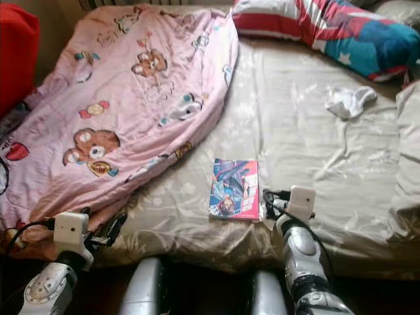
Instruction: Clean up the room
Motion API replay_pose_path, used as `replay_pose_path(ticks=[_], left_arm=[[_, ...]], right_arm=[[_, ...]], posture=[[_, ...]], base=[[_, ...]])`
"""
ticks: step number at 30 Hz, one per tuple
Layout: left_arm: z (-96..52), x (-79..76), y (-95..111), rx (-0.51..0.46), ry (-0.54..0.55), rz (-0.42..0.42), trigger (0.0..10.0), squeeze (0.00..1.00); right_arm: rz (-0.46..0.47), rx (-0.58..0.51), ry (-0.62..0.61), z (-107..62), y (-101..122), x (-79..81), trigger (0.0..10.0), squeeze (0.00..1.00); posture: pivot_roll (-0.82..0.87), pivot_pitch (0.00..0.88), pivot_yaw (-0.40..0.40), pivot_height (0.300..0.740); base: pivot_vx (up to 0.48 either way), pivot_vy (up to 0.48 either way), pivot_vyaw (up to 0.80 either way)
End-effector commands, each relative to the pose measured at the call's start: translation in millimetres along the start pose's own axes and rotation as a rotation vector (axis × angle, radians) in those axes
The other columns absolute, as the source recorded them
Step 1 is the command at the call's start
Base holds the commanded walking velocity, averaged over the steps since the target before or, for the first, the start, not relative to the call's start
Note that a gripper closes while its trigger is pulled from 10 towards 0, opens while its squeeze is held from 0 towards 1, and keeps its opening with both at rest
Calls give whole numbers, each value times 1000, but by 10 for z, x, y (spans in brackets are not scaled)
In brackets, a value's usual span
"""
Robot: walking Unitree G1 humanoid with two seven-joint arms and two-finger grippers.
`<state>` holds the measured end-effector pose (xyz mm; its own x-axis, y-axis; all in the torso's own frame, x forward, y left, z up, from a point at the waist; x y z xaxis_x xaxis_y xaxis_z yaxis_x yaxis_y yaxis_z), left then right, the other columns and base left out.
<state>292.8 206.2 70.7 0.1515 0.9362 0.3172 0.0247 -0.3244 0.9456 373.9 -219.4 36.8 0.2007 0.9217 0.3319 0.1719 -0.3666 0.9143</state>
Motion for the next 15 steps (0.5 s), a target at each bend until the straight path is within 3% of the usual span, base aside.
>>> replay_pose_path(ticks=[1,5,6,7,15], left_arm=[[-23,-16,-18,19,-18,3,10000,0],[-41,-3,-4,24,-20,7,10000,0],[-49,0,0,24,-20,8,10000,0],[-59,10,5,26,-20,11,10000,0],[-120,49,-1,38,-12,18,10000,0]], right_arm=[[33,21,-37,-2,-42,-58,10000,1000],[40,12,-67,37,27,-71,10000,1000],[44,14,-70,43,36,-76,10000,765],[66,28,-70,59,41,-73,10000,0],[153,87,-67,65,-29,-87,10000,0]], posture=[[225,338,53,612],[228,349,55,612],[234,350,56,612],[237,353,55,612],[250,354,51,612]], base=[[0,0,0],[0,0,0],[0,0,0],[0,0,0],[0,0,0]])
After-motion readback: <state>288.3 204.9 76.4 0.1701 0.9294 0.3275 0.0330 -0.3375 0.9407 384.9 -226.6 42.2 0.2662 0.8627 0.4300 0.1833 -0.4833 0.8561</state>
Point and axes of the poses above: a point about 5 cm out from each wrist's last joint towards the gripper, its own z axis pointing out of the wrist towards the gripper, its own y axis along the axis of the wrist's last joint, x = y × z, the point moved 5 cm from there along z, pointing out of the wrist towards the gripper, and after that the axes turned 13 degrees about z, right-handed, at the moved point
